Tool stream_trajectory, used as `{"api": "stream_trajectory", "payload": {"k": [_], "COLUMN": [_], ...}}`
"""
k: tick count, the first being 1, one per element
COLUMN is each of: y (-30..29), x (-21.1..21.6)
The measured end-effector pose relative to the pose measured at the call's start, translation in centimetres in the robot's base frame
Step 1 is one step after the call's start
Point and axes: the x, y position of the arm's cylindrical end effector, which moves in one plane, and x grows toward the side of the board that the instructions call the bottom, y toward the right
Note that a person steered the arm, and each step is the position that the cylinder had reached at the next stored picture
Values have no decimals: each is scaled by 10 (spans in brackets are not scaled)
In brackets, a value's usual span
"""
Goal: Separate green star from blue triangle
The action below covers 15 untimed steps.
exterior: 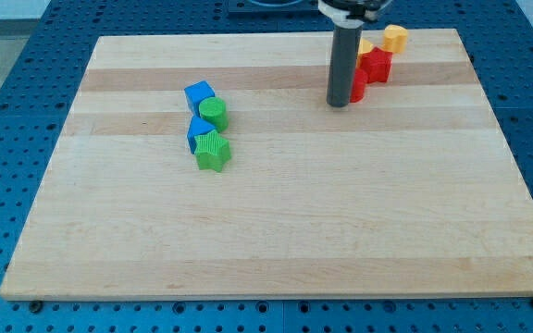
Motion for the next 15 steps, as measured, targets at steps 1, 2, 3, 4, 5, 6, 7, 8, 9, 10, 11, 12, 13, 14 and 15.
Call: {"api": "stream_trajectory", "payload": {"k": [1, 2, 3, 4, 5, 6, 7, 8, 9, 10, 11, 12, 13, 14, 15], "y": [22, 28, 28, 22, -5, -12, -12, -12, -12, -12, -13, -14, -18, -27, -29], "x": [-14, -21, -21, 12, 62, 65, 64, 61, 61, 61, 61, 61, 61, 61, 61]}}
